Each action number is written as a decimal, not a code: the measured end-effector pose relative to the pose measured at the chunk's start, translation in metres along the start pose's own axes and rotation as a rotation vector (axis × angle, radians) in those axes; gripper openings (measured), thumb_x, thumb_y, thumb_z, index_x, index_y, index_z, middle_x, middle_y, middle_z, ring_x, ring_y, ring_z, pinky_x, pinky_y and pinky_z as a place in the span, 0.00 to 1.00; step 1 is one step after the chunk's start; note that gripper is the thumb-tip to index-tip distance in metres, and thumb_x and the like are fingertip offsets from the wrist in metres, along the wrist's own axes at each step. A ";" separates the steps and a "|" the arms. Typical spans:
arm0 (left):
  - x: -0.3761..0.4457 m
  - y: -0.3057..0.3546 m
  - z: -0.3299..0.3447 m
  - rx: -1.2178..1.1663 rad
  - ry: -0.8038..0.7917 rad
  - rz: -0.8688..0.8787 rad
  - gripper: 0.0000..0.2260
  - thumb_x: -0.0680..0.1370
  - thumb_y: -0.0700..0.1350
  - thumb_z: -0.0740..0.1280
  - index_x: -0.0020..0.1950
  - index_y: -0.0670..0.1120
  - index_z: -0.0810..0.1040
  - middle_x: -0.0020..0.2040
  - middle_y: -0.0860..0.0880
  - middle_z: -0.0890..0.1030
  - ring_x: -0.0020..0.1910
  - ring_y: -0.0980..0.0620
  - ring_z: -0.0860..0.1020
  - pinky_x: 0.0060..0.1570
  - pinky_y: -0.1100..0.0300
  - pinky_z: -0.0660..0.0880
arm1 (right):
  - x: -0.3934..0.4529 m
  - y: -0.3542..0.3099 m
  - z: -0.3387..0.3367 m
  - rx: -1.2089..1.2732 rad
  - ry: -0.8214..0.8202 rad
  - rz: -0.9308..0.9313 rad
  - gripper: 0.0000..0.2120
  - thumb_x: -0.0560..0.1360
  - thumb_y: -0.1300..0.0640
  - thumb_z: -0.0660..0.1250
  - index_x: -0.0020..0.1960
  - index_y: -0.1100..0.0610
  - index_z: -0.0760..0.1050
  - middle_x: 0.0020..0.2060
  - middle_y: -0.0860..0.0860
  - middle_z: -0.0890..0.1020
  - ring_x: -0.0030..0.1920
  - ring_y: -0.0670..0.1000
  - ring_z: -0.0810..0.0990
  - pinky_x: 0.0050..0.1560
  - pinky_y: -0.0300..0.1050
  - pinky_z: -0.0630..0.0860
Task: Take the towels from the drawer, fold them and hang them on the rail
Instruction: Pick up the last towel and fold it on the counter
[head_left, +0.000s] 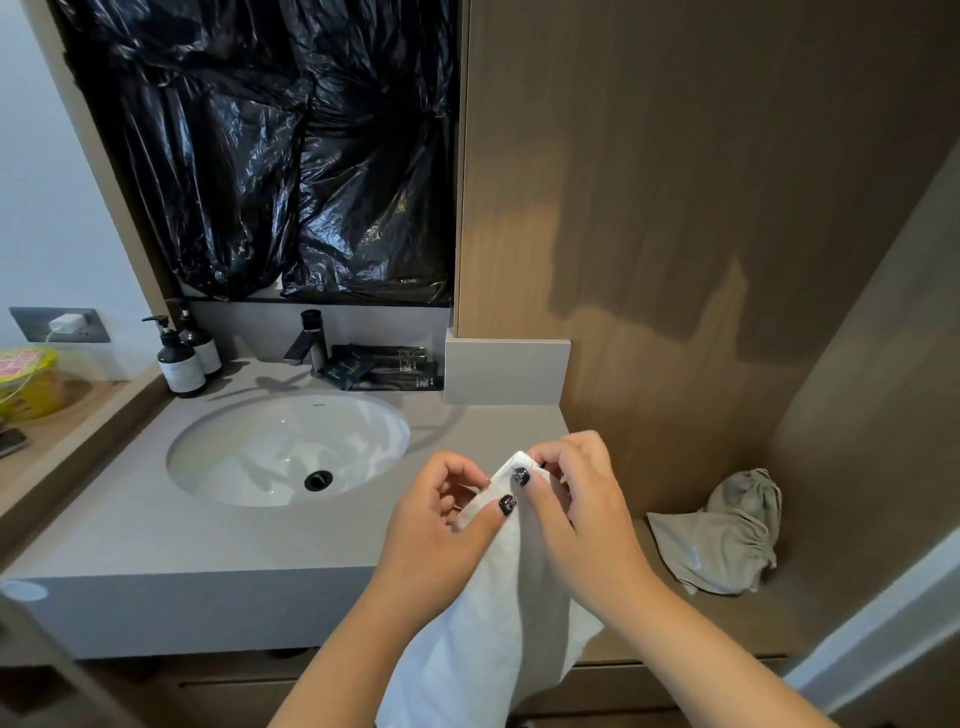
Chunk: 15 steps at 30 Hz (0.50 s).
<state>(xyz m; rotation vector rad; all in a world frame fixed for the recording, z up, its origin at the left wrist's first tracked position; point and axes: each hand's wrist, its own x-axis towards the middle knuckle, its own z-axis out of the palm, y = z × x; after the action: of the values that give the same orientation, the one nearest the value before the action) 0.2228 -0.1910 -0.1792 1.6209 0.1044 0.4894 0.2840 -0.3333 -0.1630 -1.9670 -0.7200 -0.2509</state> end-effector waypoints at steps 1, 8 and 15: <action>-0.001 -0.003 -0.001 0.059 -0.015 0.007 0.10 0.72 0.44 0.75 0.44 0.56 0.76 0.40 0.58 0.79 0.39 0.59 0.75 0.40 0.66 0.74 | 0.002 0.001 -0.001 -0.002 0.017 0.003 0.03 0.80 0.55 0.64 0.48 0.50 0.74 0.47 0.43 0.70 0.48 0.43 0.73 0.44 0.28 0.69; -0.008 -0.023 0.001 0.284 -0.185 0.107 0.07 0.71 0.53 0.73 0.39 0.56 0.76 0.37 0.58 0.75 0.36 0.61 0.72 0.39 0.70 0.66 | 0.016 0.005 -0.013 0.005 0.119 -0.030 0.03 0.79 0.59 0.66 0.47 0.53 0.76 0.47 0.47 0.72 0.50 0.42 0.73 0.48 0.28 0.68; -0.012 -0.052 -0.001 0.734 -0.343 -0.028 0.18 0.71 0.62 0.67 0.35 0.48 0.71 0.39 0.53 0.72 0.35 0.56 0.69 0.37 0.63 0.68 | 0.035 0.017 -0.032 -0.007 0.213 0.041 0.04 0.79 0.60 0.65 0.45 0.53 0.75 0.49 0.46 0.72 0.50 0.34 0.71 0.47 0.23 0.66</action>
<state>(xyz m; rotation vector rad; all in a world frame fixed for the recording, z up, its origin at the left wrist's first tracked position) 0.2234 -0.1880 -0.2326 2.3954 0.0500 0.1384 0.3261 -0.3535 -0.1437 -1.9243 -0.5414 -0.4315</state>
